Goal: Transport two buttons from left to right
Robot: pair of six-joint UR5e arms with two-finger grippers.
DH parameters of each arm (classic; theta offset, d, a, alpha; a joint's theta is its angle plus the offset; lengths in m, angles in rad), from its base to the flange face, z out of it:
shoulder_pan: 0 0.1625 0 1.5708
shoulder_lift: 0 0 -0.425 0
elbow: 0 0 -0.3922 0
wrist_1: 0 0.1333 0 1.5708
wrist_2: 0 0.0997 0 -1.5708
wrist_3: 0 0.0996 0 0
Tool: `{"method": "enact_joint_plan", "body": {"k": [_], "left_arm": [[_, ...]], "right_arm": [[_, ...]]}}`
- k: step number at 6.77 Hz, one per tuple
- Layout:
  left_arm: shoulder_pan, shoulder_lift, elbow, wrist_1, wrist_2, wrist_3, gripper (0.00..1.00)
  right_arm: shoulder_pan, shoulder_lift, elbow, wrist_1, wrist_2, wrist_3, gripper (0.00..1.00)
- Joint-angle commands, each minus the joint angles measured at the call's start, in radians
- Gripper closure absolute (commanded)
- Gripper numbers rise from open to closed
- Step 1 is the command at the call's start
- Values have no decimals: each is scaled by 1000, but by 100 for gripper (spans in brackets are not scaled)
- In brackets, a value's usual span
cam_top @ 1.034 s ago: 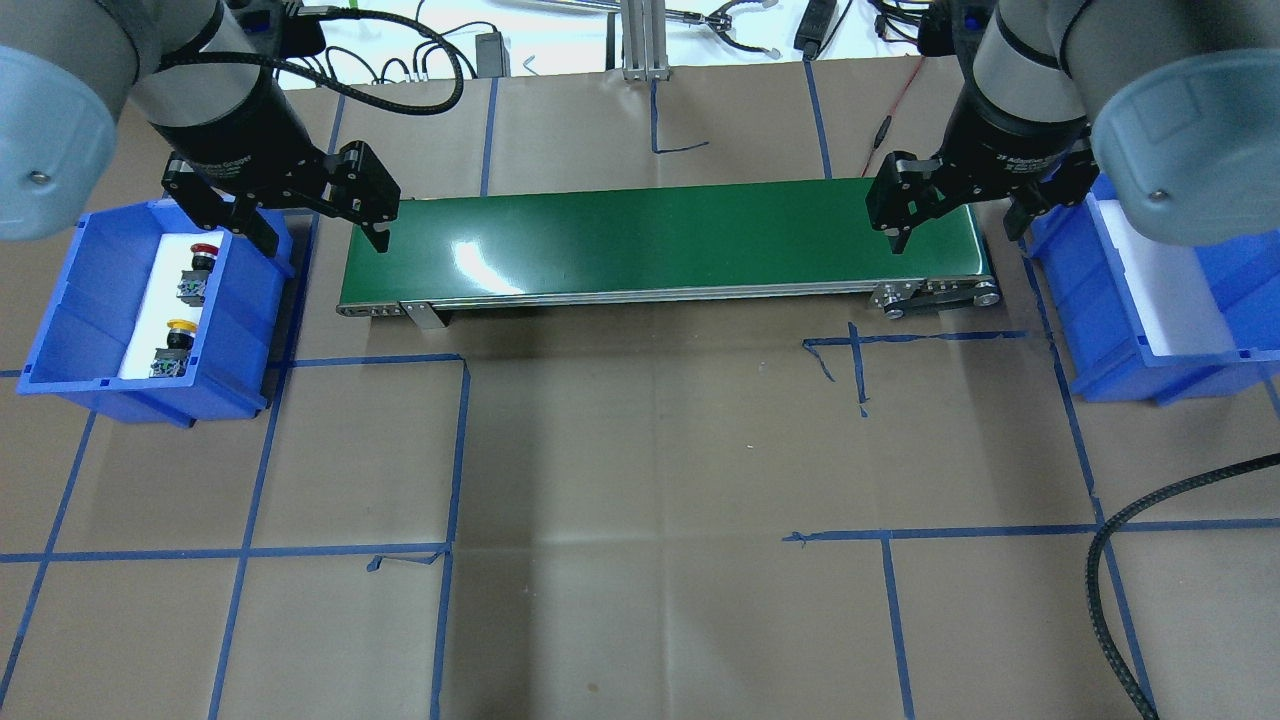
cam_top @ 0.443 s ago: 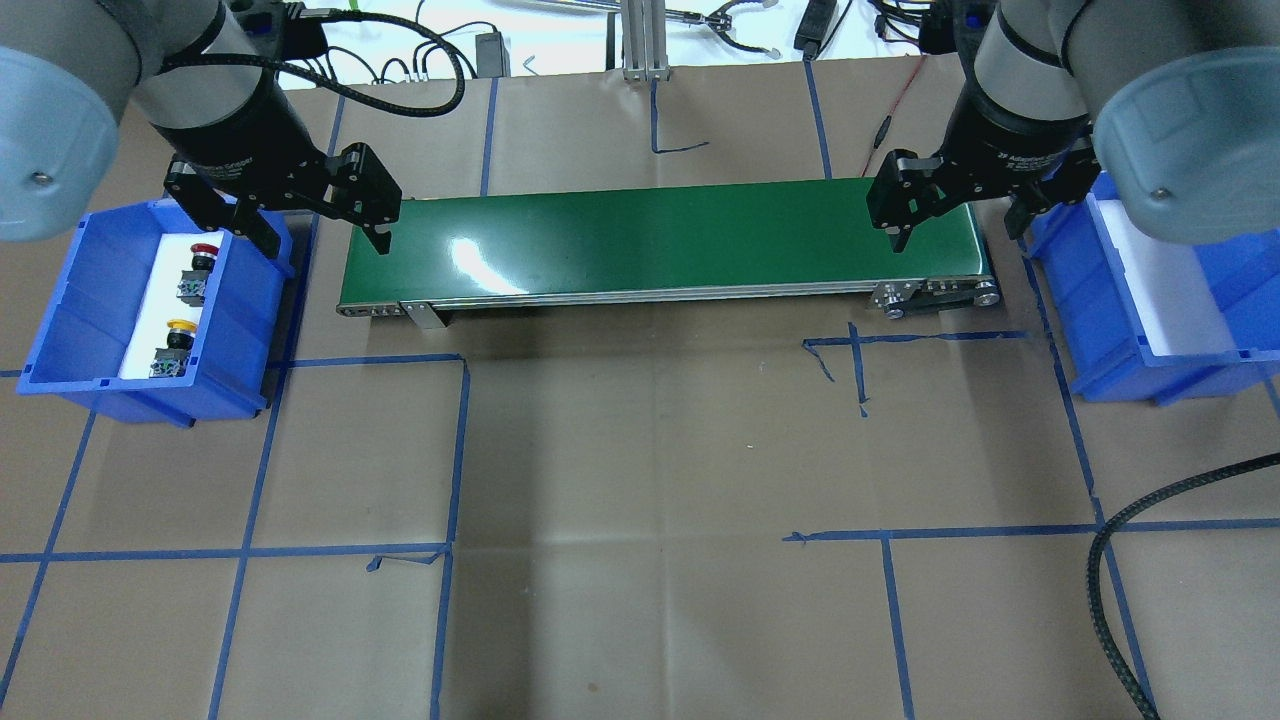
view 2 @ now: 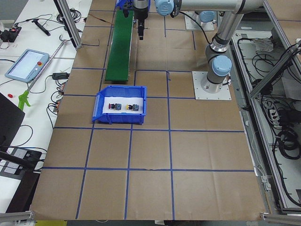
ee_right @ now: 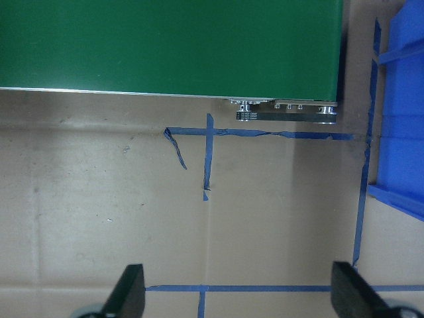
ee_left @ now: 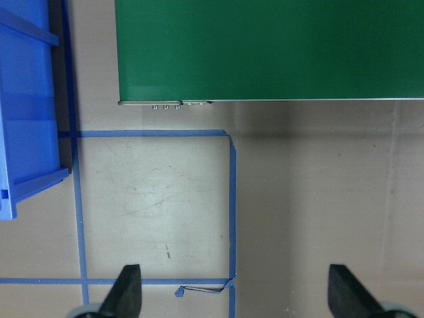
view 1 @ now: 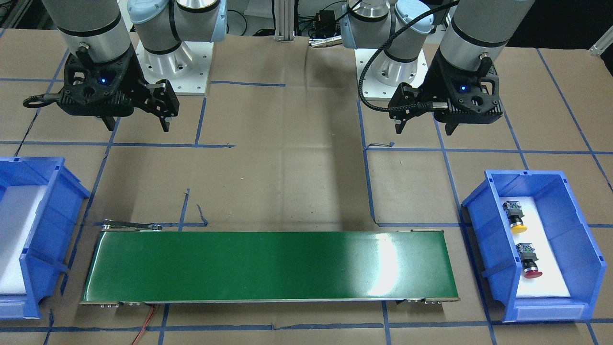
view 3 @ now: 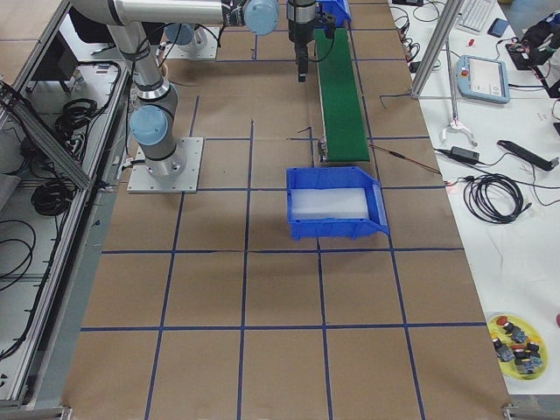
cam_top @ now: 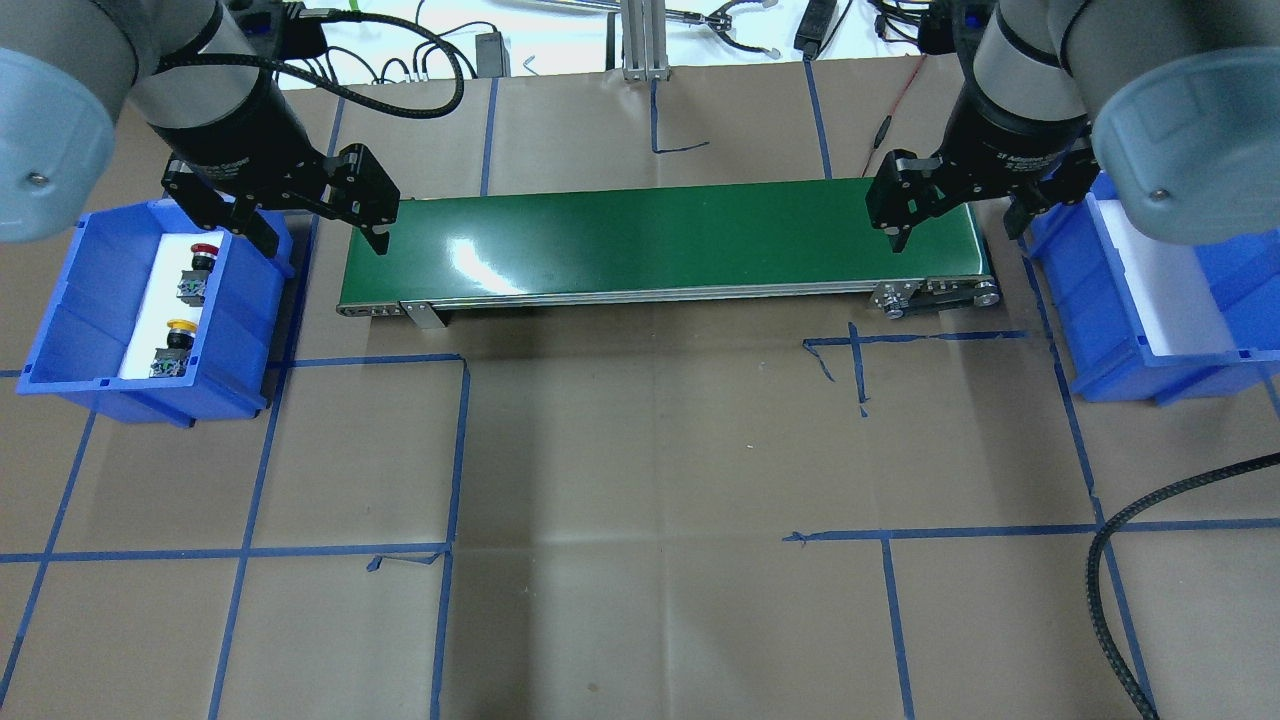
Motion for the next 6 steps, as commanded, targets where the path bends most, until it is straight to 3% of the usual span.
{"method": "enact_joint_plan", "body": {"k": [1,6], "left_arm": [[12,10,0,0,8,63,0],[380,13,1,9,9,357,0]], "right_arm": [[0,0,1,0,1,2,0],[-1,0,2,0,0,0,0]]}}
